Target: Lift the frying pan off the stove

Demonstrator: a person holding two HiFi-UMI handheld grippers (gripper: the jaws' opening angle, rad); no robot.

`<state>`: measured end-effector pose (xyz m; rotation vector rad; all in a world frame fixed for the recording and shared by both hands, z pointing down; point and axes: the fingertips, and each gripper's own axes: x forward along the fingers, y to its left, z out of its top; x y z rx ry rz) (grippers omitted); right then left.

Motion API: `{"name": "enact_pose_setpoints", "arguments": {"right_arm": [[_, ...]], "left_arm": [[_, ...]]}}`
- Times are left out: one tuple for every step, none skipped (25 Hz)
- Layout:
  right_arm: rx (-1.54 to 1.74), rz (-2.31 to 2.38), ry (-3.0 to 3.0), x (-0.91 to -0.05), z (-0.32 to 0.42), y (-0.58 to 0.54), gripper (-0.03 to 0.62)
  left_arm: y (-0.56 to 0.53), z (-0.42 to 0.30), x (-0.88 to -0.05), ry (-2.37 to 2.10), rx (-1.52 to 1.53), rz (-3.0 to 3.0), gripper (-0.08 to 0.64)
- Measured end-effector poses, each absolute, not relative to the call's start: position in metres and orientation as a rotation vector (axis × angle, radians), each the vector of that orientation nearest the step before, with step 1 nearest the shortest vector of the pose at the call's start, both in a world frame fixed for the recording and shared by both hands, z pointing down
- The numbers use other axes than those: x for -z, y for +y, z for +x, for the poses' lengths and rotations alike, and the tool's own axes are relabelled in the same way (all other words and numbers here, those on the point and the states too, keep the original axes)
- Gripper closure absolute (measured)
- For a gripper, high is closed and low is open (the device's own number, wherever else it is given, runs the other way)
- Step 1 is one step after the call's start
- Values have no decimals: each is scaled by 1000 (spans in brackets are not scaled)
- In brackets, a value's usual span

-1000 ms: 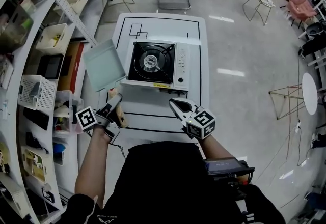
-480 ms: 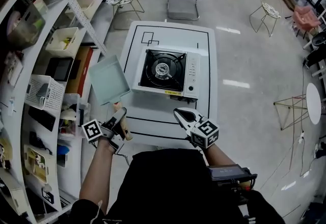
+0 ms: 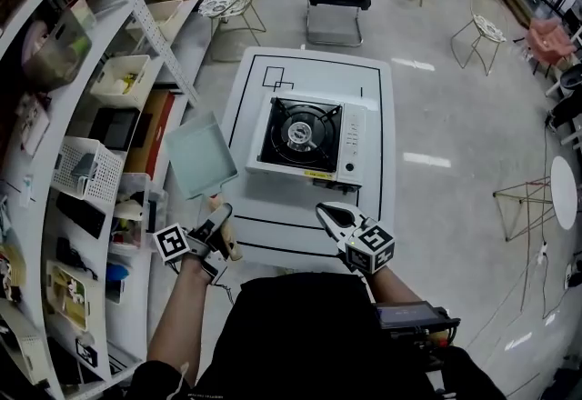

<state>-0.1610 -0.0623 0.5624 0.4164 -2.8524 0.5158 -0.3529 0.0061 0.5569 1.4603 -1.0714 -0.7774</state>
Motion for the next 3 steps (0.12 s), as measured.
{"name": "enact_pose_setpoints", "arguments": {"right_arm": [[-518, 417, -2853, -563, -161, -62, 568], [-519, 418, -2852, -563, -161, -62, 568], [-519, 419, -2852, -563, -161, -61, 568]], "left_arm": [[7, -353, -557, -1071, 775, 1460, 436], [8, -353, -558, -1070, 773, 1460, 436], [8, -352, -558, -1069, 771, 1461, 436]]}}
